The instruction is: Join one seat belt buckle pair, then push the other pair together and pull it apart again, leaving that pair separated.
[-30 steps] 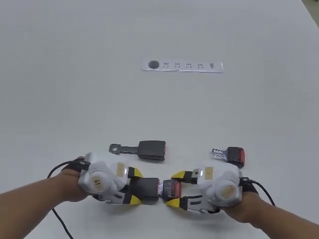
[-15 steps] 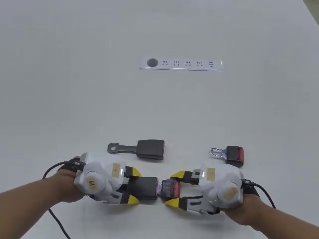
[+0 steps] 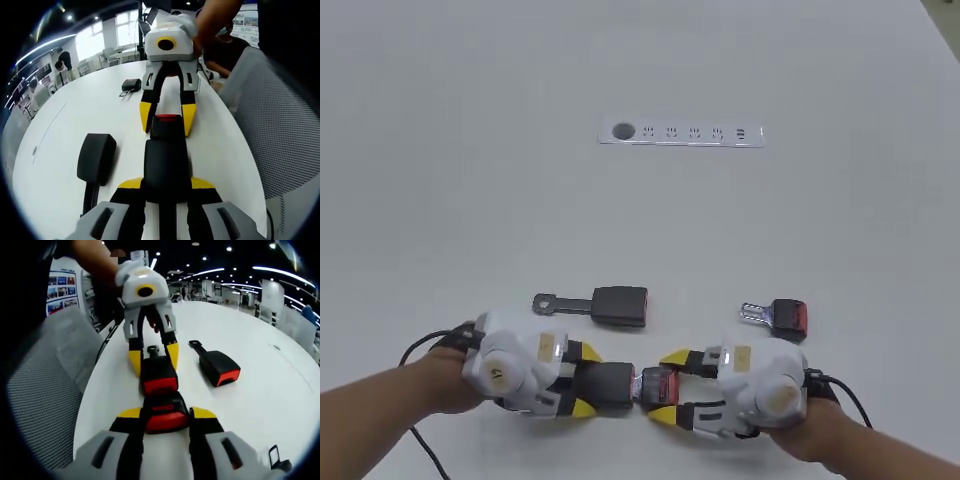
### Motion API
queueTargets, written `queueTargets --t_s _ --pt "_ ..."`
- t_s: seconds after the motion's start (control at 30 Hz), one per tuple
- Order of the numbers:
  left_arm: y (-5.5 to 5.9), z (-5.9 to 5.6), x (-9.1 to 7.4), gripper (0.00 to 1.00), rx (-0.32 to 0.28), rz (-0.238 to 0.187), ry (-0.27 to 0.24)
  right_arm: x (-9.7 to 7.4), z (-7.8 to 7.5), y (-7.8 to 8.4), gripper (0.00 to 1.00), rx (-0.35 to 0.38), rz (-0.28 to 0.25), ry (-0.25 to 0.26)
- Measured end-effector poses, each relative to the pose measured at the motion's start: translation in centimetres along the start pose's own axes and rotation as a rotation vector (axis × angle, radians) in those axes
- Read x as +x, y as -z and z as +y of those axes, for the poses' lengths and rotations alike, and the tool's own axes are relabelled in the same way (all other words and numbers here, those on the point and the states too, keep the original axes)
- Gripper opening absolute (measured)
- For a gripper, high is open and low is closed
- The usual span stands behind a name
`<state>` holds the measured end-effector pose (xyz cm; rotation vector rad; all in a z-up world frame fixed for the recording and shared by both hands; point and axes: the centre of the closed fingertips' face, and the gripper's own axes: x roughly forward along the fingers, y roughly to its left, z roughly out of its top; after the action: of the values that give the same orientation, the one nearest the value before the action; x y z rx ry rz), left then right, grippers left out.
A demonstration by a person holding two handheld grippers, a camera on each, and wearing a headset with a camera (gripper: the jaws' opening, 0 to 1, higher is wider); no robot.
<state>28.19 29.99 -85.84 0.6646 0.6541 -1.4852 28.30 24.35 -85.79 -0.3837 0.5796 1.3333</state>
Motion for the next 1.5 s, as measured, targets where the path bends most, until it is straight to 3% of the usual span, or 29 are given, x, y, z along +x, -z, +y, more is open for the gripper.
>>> queueTargets --t_s 0.97,1.13,1.17,1.23,1.27,1.33,1.4,1.43,1.47,1.5 --pt "0.1 0.0 0.0 0.33 -0.022 -0.024 -0.001 0.0 0.1 -0.1 0.35 0.017 -0.017 0.009" --pt "-0.1 -0.2 0.0 0.34 -0.02 -0.021 -0.013 0.0 0.1 -0.1 0.35 0.023 -0.006 0.006" --pt "-0.1 -0.3 0.1 0.34 -0.019 -0.017 -0.016 0.0 0.1 0.0 0.36 -0.005 0.02 0.003" --pt "0.0 -0.3 0.0 0.34 -0.064 -0.014 -0.012 0.0 0.2 -0.2 0.37 0.025 0.021 0.0" --pt "0.0 -0.3 0.0 0.34 -0.038 -0.015 -0.005 0.0 0.2 -0.3 0.37 0.019 0.022 0.001" --pt "-0.1 -0.3 0.0 0.34 -0.035 -0.006 0.001 0.0 0.3 -0.4 0.39 0.051 0.034 -0.001" --pt "0.0 -0.3 -0.1 0.36 -0.038 0.029 0.008 -0.4 0.4 -0.9 0.55 0.067 0.028 0.0" --pt "0.4 0.1 -0.3 0.39 -0.083 0.065 -0.03 -0.7 0.2 -1.5 0.64 0.071 0.004 0.007" --pt "0.2 0.3 -0.3 0.48 -0.137 0.06 -0.045 -1.0 -0.1 -2.4 0.71 0.084 -0.037 0.024" --pt "-0.5 -0.1 -0.3 0.59 -0.246 0.012 -0.024 -1.9 -0.7 -3.2 0.72 0.103 -0.076 0.052"
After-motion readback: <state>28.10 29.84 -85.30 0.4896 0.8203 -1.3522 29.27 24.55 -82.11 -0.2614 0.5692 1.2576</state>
